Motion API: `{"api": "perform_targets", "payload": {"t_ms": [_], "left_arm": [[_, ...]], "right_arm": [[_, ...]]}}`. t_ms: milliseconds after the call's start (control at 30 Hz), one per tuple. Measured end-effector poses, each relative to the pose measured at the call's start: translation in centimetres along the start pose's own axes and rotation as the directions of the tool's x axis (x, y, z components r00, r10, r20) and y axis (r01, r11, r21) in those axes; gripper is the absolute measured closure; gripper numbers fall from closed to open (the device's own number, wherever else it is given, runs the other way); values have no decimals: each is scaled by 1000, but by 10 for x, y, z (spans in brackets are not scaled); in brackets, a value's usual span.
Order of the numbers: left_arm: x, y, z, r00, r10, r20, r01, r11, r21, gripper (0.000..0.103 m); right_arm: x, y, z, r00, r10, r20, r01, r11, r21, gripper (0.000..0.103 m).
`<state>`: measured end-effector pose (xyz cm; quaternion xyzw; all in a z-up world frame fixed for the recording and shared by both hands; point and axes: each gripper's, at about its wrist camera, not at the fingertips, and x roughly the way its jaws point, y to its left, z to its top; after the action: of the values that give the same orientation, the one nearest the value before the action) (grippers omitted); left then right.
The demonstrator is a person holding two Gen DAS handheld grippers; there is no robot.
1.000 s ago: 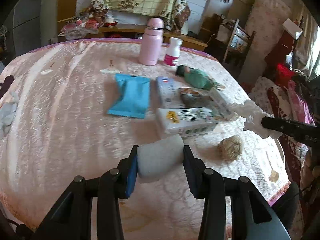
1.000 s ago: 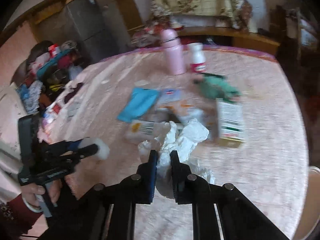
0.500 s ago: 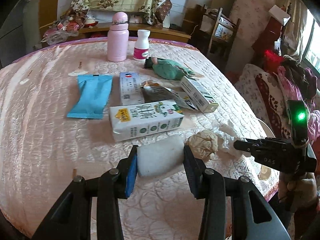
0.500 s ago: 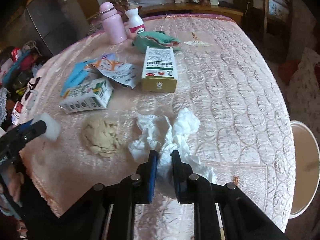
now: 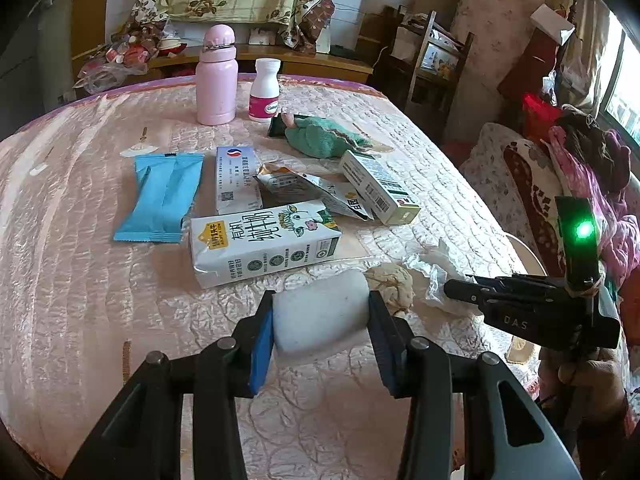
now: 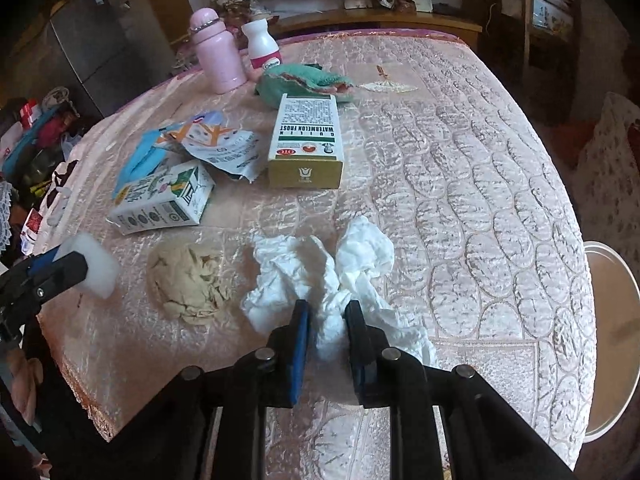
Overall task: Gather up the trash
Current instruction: 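Lift the crumpled tissue with the right tool while the left tool holds the sponge, then carry the tissue and sponge over the white bucket with both tools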
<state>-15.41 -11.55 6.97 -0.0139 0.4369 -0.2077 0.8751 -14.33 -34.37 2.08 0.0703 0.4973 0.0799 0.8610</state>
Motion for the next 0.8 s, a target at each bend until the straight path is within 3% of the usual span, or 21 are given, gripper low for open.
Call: {"api": "perform_targets", "payload": {"t_ms": [267,800], "left_arm": [[-1,-16,5,1000,-9,9,9,1000,22,57],[9,-89,32,998,-51,44,46,993,105,57]], "right_arm": [[-4,-2,-5,1000,13,28,-13,1000,-7,85],[-88,-37,-6,978,-28,205,21,999,37,86]]}}
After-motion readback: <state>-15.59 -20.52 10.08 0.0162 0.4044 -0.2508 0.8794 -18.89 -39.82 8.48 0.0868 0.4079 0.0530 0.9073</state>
